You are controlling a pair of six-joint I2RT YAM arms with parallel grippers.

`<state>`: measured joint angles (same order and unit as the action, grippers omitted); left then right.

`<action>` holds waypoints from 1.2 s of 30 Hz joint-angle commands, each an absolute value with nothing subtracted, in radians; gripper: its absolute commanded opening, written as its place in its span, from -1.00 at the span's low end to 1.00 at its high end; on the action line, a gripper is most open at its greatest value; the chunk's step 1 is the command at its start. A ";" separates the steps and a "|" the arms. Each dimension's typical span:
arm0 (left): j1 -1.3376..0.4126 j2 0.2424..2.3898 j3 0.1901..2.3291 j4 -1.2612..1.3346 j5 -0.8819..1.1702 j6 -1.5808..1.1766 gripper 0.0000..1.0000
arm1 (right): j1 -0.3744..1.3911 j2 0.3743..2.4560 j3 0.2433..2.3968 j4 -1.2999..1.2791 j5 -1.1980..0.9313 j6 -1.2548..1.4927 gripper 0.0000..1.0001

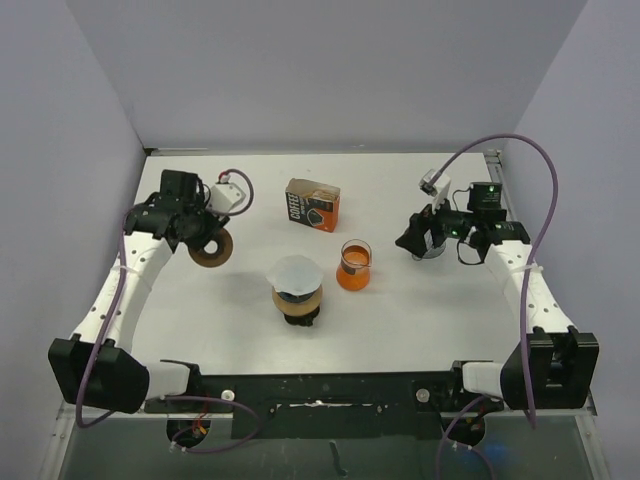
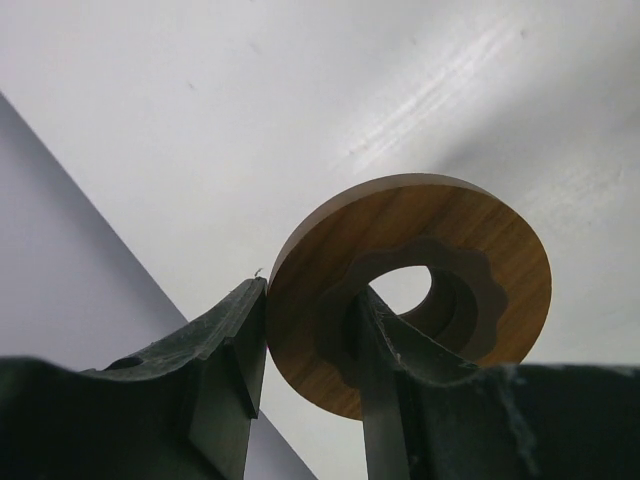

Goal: Place the coffee filter in the dripper
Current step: Pick up the dripper holder from the center of the board, then place the dripper holder onto the coffee server.

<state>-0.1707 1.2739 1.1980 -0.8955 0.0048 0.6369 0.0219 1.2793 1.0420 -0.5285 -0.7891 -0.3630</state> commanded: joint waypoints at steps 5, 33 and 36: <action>-0.249 1.387 1.513 -0.867 -0.014 0.460 -0.67 | -0.057 1.205 1.028 -0.469 -0.857 -0.325 0.62; -0.704 1.920 2.066 -0.848 0.217 0.249 -0.71 | -0.256 1.180 0.997 -0.453 -0.833 -0.333 0.80; -0.720 1.952 2.076 -0.863 0.254 0.230 -0.71 | -0.256 1.189 0.995 -0.453 -0.830 -0.336 0.80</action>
